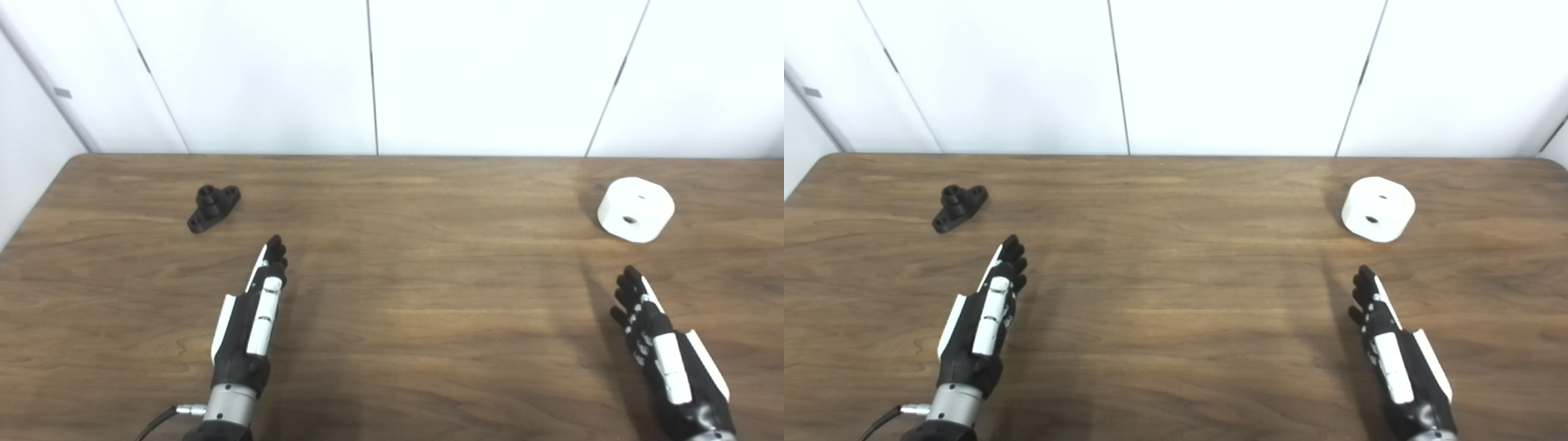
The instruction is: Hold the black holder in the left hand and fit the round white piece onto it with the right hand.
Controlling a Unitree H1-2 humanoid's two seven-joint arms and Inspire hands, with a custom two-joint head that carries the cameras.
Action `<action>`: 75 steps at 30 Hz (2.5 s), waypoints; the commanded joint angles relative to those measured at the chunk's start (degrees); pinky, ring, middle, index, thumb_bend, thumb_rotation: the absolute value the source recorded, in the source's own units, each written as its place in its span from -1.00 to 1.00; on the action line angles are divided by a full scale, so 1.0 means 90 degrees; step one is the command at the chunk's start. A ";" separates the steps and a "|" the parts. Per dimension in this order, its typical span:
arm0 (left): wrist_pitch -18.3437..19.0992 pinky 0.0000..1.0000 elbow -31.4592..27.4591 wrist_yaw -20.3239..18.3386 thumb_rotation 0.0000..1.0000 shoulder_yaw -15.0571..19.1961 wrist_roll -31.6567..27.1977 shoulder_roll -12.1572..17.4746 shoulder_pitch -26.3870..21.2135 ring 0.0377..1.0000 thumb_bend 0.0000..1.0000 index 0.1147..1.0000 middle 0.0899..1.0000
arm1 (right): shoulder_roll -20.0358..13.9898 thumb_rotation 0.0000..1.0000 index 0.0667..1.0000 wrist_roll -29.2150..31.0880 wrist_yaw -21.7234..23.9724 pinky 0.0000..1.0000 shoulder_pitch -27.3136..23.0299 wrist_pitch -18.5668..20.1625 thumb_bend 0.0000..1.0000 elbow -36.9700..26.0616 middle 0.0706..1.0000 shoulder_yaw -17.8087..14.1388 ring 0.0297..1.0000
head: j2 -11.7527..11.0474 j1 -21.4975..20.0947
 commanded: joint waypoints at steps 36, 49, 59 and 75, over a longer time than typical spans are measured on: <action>-0.0252 1.00 -0.0114 0.0085 0.82 -0.0168 0.0184 0.0028 0.0459 1.00 -0.15 1.00 0.99 | -0.0079 1.00 1.00 0.0061 -0.0259 1.00 -0.0649 0.0013 0.35 -0.0058 1.00 0.0017 1.00 | -0.0079 0.0056; -0.0429 1.00 -0.0001 0.0215 0.71 -0.0441 0.0405 -0.0151 0.0505 0.99 0.02 0.98 0.99 | -0.0251 1.00 1.00 0.0382 -0.0168 1.00 -0.0642 0.0035 0.35 0.0090 1.00 -0.0163 1.00 | -0.0323 0.1316; -0.0424 1.00 0.0111 0.0504 0.74 -0.0717 0.0617 -0.0274 0.0470 1.00 -0.03 0.98 1.00 | -0.0296 1.00 1.00 0.0405 -0.0228 1.00 -0.0634 0.0072 0.34 0.0174 1.00 -0.0167 1.00 | -0.0477 0.1517; -0.0529 1.00 0.0241 0.0561 0.70 -0.0781 0.0512 -0.0185 0.0517 1.00 -0.03 1.00 1.00 | -0.0275 1.00 1.00 0.0337 -0.0223 1.00 -0.0575 -0.0017 0.32 0.0254 1.00 -0.0119 1.00 | -0.0701 0.1396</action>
